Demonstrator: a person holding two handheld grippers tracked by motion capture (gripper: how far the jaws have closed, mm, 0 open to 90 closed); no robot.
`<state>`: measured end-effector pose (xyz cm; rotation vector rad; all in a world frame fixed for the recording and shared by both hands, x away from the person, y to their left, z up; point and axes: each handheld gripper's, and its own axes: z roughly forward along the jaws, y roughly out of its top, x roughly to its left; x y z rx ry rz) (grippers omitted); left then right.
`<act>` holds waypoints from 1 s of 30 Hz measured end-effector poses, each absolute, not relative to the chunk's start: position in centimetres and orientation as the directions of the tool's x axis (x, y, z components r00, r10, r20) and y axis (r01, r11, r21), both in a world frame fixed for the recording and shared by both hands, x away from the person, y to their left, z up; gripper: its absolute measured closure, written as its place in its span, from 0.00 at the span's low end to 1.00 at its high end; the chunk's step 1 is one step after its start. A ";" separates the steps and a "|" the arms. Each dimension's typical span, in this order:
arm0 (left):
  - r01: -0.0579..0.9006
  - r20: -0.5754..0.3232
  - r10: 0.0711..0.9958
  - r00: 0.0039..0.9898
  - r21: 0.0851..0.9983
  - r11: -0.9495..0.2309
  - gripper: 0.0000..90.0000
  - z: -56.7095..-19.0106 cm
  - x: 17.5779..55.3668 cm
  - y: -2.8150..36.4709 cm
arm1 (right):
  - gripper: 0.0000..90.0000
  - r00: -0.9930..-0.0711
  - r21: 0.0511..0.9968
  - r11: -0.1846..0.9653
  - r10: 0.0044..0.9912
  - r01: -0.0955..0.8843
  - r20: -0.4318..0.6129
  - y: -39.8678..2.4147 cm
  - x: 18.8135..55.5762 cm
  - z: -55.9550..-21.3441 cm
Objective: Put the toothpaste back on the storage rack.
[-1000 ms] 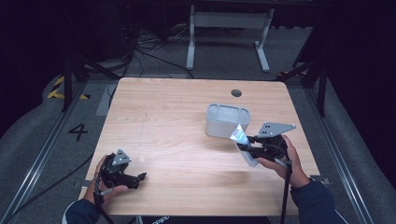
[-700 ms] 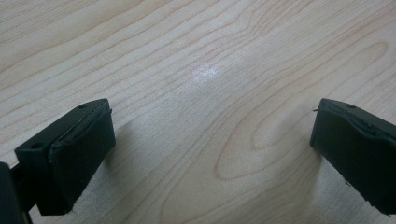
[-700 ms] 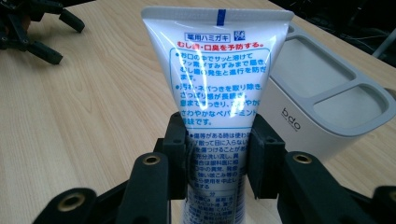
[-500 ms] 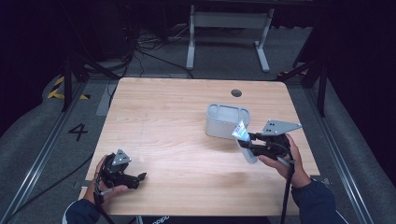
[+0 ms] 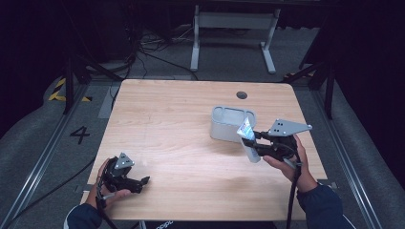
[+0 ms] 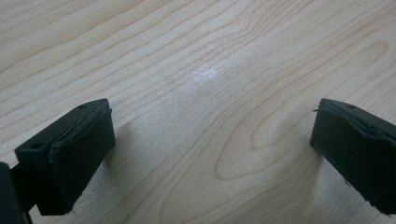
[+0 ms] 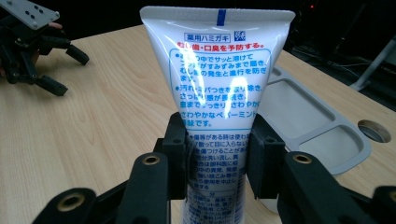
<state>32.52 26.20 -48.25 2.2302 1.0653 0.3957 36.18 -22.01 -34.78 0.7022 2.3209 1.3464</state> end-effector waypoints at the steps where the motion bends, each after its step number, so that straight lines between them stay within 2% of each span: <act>1: 0.589 0.000 0.778 0.629 0.652 -0.477 0.00 -48.2 32.5 26.2 | 0.73 -0.808 0.878 0.418 0.586 0.233 -0.064 -22.1 36.2 -34.7; 30: 0.588 0.000 0.779 0.627 0.655 -0.474 0.00 -48.3 32.5 26.2 | 0.73 -0.785 0.918 0.350 0.615 0.185 -0.076 -21.9 37.1 -32.3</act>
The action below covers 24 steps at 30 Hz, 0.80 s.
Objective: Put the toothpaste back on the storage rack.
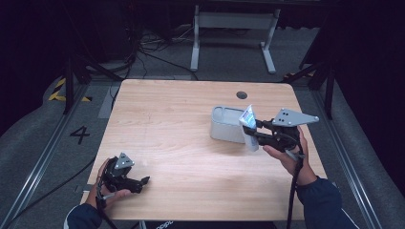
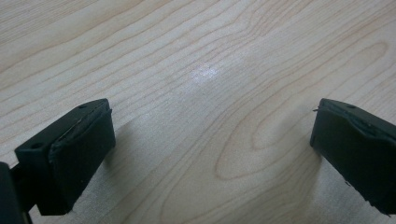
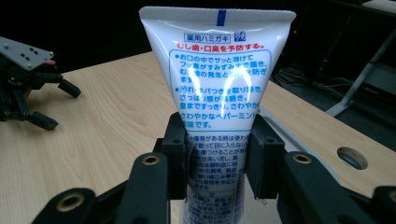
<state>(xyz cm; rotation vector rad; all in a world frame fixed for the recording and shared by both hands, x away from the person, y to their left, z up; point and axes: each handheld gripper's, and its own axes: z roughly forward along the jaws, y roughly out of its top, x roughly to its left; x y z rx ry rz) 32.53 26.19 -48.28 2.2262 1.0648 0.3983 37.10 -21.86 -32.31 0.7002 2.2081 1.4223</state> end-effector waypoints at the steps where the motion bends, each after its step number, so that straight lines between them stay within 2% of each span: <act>1: 0.588 0.001 0.779 0.627 0.656 -0.474 0.00 -48.3 32.5 26.2 | 0.73 -0.784 0.919 0.349 0.616 0.182 -0.079 -21.9 37.1 -32.2; 24: 0.588 0.000 0.779 0.628 0.655 -0.474 0.00 -48.3 32.5 26.2 | 0.73 -0.754 0.934 0.309 0.653 0.179 -0.071 -21.3 38.8 -31.3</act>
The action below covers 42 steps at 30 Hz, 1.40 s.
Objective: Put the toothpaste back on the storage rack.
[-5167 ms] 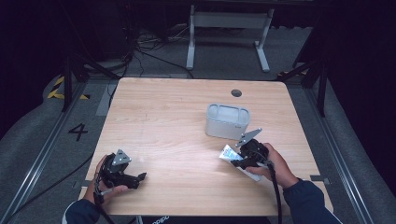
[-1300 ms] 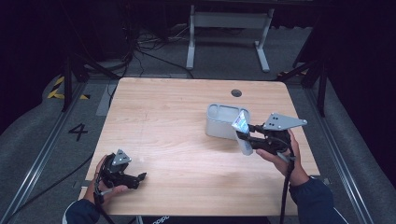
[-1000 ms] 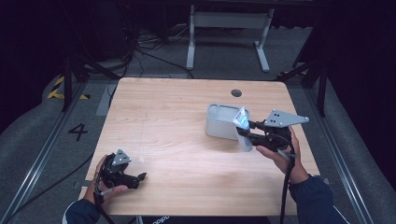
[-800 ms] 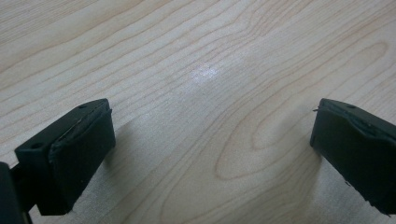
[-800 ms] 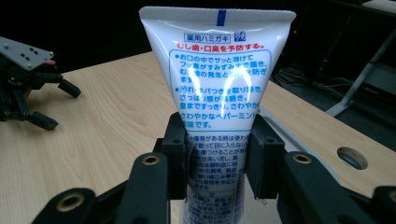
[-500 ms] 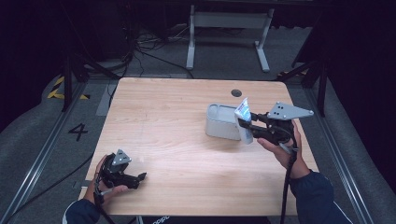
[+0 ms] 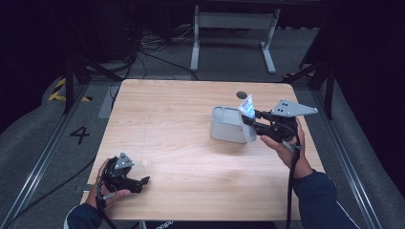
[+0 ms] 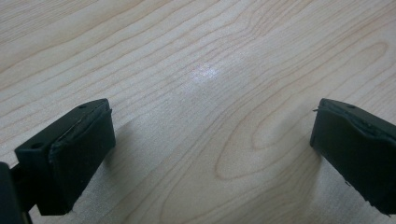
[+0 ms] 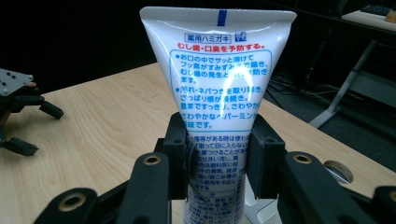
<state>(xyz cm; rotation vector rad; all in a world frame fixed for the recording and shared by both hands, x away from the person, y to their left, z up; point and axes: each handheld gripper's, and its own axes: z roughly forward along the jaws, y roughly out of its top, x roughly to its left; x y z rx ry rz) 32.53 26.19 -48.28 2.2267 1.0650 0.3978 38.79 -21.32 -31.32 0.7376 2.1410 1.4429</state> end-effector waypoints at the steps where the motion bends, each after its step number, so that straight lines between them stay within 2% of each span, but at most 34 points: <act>1: 0.588 0.001 0.779 0.628 0.655 -0.474 0.00 -48.3 32.5 26.2 | 0.73 -0.753 0.935 0.307 0.654 0.177 -0.072 -21.3 38.9 -31.3; 19: 0.588 0.001 0.778 0.628 0.654 -0.475 0.00 -48.3 32.5 26.2 | 0.73 -0.740 0.943 0.288 0.668 0.164 -0.075 -20.3 40.5 -30.5; 42: 0.588 0.000 0.779 0.627 0.655 -0.474 0.00 -48.3 32.5 26.2 | 0.74 -0.727 0.960 0.243 0.684 0.139 -0.068 -19.3 42.7 -31.1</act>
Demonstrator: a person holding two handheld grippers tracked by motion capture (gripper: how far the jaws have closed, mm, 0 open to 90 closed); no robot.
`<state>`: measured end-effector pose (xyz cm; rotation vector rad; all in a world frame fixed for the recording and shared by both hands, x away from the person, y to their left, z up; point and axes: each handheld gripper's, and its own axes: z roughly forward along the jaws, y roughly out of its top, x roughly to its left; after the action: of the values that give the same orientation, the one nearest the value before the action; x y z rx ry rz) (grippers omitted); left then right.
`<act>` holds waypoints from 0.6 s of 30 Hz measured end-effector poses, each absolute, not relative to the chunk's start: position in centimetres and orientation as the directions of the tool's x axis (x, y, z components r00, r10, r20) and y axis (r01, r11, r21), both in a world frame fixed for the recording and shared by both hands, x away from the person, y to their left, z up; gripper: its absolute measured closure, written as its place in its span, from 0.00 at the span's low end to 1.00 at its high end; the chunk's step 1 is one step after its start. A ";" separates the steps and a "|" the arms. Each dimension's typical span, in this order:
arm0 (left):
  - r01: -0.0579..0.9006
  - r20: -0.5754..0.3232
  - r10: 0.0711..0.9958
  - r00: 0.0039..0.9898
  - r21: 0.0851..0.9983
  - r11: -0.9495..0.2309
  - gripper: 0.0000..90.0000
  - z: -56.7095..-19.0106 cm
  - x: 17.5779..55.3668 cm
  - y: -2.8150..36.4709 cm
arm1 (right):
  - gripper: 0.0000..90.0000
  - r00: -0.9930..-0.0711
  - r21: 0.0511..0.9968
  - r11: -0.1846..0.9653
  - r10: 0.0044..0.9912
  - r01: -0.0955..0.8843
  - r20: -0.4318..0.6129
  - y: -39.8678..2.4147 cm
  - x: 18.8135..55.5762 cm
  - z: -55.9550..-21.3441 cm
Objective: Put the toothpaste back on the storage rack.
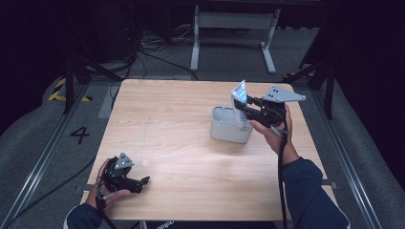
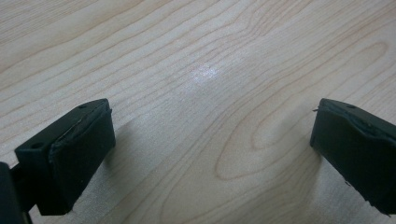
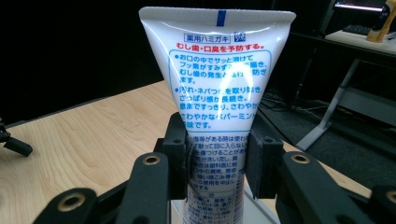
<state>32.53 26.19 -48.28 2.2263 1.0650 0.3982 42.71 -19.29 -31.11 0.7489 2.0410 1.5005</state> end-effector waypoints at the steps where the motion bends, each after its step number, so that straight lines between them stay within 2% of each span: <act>1: 0.589 0.000 0.778 0.628 0.654 -0.475 0.00 -48.3 32.5 26.2 | 0.74 -0.726 0.960 0.246 0.684 0.135 -0.073 -19.2 42.8 -31.2; 18: 0.589 0.000 0.778 0.628 0.654 -0.475 0.00 -48.3 32.5 26.2 | 0.74 -0.719 0.957 0.252 0.691 0.145 -0.073 -18.6 44.2 -32.4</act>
<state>32.53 26.20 -48.27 2.2275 1.0648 0.3965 44.18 -18.65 -32.44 0.7586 2.0423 1.4817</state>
